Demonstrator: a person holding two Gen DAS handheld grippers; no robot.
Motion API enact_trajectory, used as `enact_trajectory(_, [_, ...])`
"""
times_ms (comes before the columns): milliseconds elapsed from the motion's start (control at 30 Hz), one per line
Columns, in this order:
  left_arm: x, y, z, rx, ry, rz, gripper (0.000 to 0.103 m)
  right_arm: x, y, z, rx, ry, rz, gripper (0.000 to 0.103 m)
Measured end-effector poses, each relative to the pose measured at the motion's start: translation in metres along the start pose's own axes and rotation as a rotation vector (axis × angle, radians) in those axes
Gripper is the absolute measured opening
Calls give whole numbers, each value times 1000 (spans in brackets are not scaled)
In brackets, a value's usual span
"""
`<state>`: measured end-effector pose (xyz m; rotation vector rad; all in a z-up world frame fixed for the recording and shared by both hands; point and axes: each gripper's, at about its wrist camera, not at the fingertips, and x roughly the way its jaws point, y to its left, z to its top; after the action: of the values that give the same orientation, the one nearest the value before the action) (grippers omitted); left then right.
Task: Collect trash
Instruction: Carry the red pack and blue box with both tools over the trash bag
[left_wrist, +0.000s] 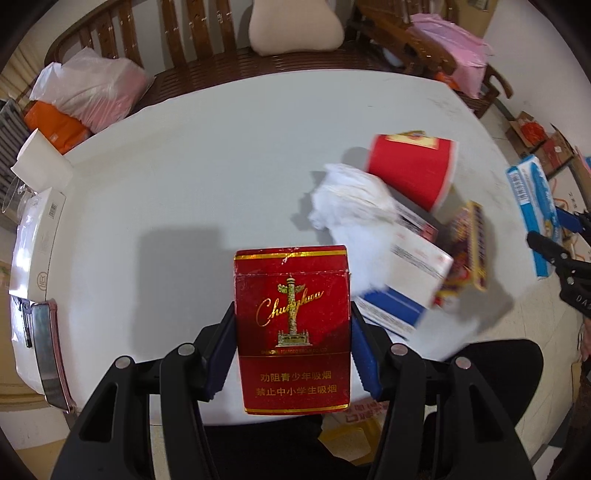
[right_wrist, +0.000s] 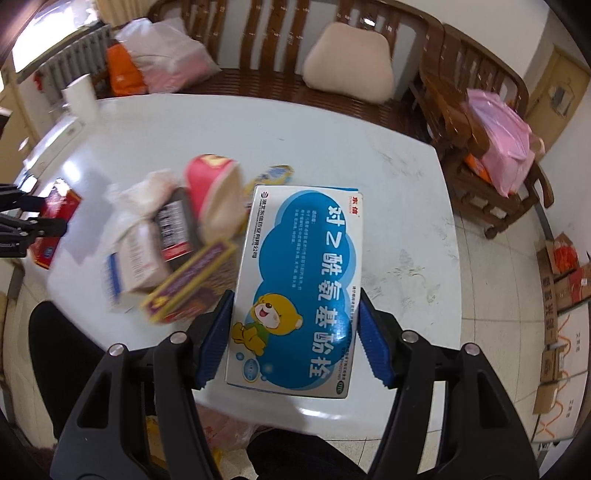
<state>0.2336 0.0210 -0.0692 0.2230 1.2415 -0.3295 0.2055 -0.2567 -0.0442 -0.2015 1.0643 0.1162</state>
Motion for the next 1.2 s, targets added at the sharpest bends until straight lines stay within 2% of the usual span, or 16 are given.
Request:
enact_trajectory(233, [-26,-30,-41,37,-48,-5,55,-38,35,-24,-66,-41,37,62])
enact_trajectory(400, [-25,-42,-67,65,-50,-42,55,-54,59,-53,-100,-56,66,62])
enact_trajectory(467, [-22,-46,-76,74,-52,-73,55,-53,67,-62,-109,-46,73,61])
enact_trajectory(600, [-2,-61,-90,99,-27,-76,55,-43,75,-74,-112,-7,113,61])
enact_trajectory(700, [8,-67,-98,109,5,-122,55,-45,80,-82,-124,-6,116,61])
enact_trajectory(867, [16,-75,-105,135,6,-110,55,-45,83,-92,-129,-3,111,61])
enact_trajectory(1200, [44,-86,-129,163,38,-112,55,-25,100,-125,-146,66,160,61])
